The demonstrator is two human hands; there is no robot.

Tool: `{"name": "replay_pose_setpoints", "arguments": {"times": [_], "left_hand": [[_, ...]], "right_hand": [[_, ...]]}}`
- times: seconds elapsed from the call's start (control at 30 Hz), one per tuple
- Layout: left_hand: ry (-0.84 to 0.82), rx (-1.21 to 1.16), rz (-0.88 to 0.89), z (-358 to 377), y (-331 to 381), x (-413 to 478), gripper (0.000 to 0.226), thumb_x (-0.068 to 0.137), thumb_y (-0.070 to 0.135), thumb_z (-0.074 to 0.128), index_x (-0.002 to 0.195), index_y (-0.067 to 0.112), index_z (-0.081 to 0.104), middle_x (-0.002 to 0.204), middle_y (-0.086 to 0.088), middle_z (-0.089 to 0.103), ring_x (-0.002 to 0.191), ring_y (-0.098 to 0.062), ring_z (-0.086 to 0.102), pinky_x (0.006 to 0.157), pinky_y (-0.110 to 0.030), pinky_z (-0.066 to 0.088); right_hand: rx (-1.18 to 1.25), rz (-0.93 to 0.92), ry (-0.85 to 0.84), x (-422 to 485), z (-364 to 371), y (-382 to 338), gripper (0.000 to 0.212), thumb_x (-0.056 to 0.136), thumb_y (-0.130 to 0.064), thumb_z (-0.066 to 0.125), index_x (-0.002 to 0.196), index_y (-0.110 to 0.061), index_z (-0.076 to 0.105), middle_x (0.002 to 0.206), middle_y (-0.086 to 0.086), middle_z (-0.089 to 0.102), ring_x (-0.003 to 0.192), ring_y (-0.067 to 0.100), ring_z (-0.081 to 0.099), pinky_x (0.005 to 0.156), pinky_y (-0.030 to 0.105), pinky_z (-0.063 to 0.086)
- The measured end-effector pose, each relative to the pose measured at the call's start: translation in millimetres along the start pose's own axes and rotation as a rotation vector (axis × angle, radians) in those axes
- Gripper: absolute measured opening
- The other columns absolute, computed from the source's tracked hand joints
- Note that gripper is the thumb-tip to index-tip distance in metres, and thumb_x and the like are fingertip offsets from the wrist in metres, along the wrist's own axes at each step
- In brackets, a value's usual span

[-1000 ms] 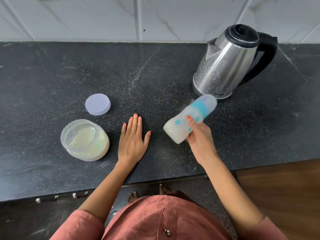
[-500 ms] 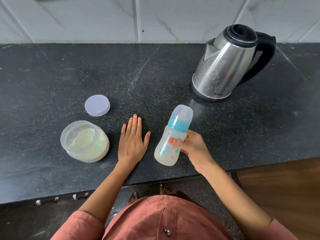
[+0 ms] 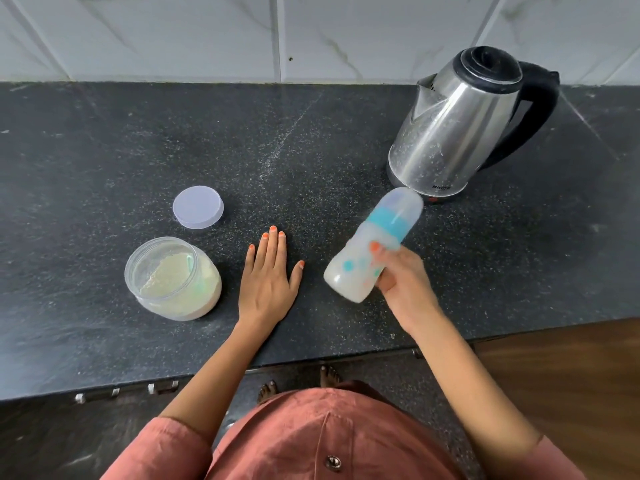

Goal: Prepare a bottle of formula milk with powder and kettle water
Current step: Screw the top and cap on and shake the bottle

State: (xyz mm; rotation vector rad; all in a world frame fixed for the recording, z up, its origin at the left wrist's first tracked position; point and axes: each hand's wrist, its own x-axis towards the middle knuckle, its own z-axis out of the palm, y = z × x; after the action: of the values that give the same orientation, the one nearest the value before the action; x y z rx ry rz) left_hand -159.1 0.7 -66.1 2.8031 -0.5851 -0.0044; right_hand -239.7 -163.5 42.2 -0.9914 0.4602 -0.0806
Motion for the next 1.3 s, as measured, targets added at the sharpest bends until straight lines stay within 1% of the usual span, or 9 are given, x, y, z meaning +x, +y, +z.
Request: {"name": "replay_pose_setpoints", "arguments": {"times": [0.1, 0.17, 0.3, 0.5, 0.67, 0.87, 1.07, 1.23, 1.3], "left_hand": [[-0.002, -0.012, 0.0, -0.2, 0.1, -0.3, 0.074, 0.088, 0.051, 0.008, 0.144, 0.004, 0.021, 0.153, -0.012, 0.018, 0.141, -0.025, 0.018, 0.114, -0.037, 0.007], [0.001, -0.014, 0.0, -0.6, 0.0, -0.5, 0.073, 0.089, 0.051, 0.009, 0.143, 0.004, 0.022, 0.152, -0.012, 0.019, 0.141, -0.025, 0.019, 0.113, -0.037, 0.008], [0.0, -0.011, -0.003, -0.5, 0.3, 0.2, 0.072, 0.089, 0.049, 0.012, 0.141, 0.002, 0.027, 0.15, -0.014, 0.024, 0.139, -0.028, 0.024, 0.113, -0.041, 0.013], [0.0, -0.003, 0.001, -0.5, 0.3, -0.5, 0.074, 0.088, 0.051, 0.007, 0.144, 0.004, 0.021, 0.153, -0.012, 0.018, 0.141, -0.024, 0.017, 0.113, -0.035, 0.005], [0.003, 0.001, 0.0, 0.4, -0.5, -0.3, 0.073, 0.089, 0.05, 0.01, 0.143, 0.003, 0.023, 0.152, -0.013, 0.021, 0.14, -0.026, 0.021, 0.113, -0.037, 0.008], [-0.002, 0.005, 0.0, 0.9, -0.6, -0.1, 0.073, 0.089, 0.051, 0.008, 0.144, 0.004, 0.021, 0.153, -0.012, 0.018, 0.141, -0.025, 0.018, 0.113, -0.037, 0.007], [-0.004, -0.008, -0.002, 0.5, -0.2, 0.0, 0.072, 0.089, 0.049, 0.013, 0.141, 0.002, 0.027, 0.15, -0.014, 0.025, 0.139, -0.028, 0.025, 0.112, -0.04, 0.014], [-0.002, -0.001, -0.002, 0.2, -0.2, -0.4, 0.073, 0.089, 0.05, 0.011, 0.142, 0.003, 0.025, 0.151, -0.013, 0.022, 0.14, -0.026, 0.021, 0.113, -0.038, 0.01], [0.0, 0.004, 0.0, 0.1, -0.2, -0.6, 0.073, 0.089, 0.051, 0.009, 0.143, 0.003, 0.023, 0.152, -0.013, 0.02, 0.141, -0.025, 0.019, 0.113, -0.037, 0.008]], "right_hand": [[0.283, -0.066, 0.139, 10.4, -0.6, -5.0, 0.017, 0.08, -0.018, 0.056, 0.097, -0.018, 0.06, 0.092, -0.003, 0.07, 0.087, 0.009, 0.066, 0.081, 0.029, 0.054], [0.091, -0.029, 0.089, 3.2, 4.1, 1.0, 0.015, 0.084, -0.009, 0.054, 0.096, -0.017, 0.06, 0.092, -0.001, 0.068, 0.087, 0.011, 0.065, 0.081, 0.028, 0.054], [-0.396, 0.034, -0.106, -14.2, 4.5, 10.5, 0.022, 0.066, -0.001, 0.069, 0.08, -0.017, 0.067, 0.074, -0.005, 0.072, 0.075, 0.01, 0.065, 0.073, 0.025, 0.054], [0.193, -0.092, 0.184, 9.1, 5.4, -4.1, 0.014, 0.087, -0.008, 0.053, 0.093, -0.018, 0.061, 0.087, -0.007, 0.07, 0.081, 0.005, 0.067, 0.077, 0.025, 0.055], [-0.519, -0.02, -0.053, -9.2, 3.7, 11.5, 0.023, 0.07, -0.002, 0.072, 0.085, -0.018, 0.067, 0.078, -0.008, 0.071, 0.077, 0.007, 0.066, 0.075, 0.026, 0.055], [-0.068, -0.148, 0.215, 8.5, -0.6, -4.6, 0.018, 0.075, -0.013, 0.066, 0.092, -0.019, 0.063, 0.093, -0.003, 0.069, 0.089, 0.011, 0.066, 0.08, 0.029, 0.056], [-0.539, -0.096, -0.008, -11.4, 8.8, 11.1, 0.026, 0.069, 0.004, 0.072, 0.082, -0.017, 0.064, 0.066, -0.016, 0.07, 0.067, -0.003, 0.065, 0.062, 0.014, 0.051], [0.003, -0.16, 0.262, 10.2, -0.6, -3.4, 0.016, 0.081, -0.01, 0.061, 0.094, -0.019, 0.063, 0.092, -0.005, 0.069, 0.088, 0.01, 0.066, 0.081, 0.03, 0.055], [0.0, -0.153, 0.252, 8.0, -0.4, -1.1, 0.016, 0.082, -0.009, 0.061, 0.095, -0.019, 0.062, 0.093, -0.004, 0.068, 0.088, 0.009, 0.066, 0.081, 0.028, 0.055]]}}
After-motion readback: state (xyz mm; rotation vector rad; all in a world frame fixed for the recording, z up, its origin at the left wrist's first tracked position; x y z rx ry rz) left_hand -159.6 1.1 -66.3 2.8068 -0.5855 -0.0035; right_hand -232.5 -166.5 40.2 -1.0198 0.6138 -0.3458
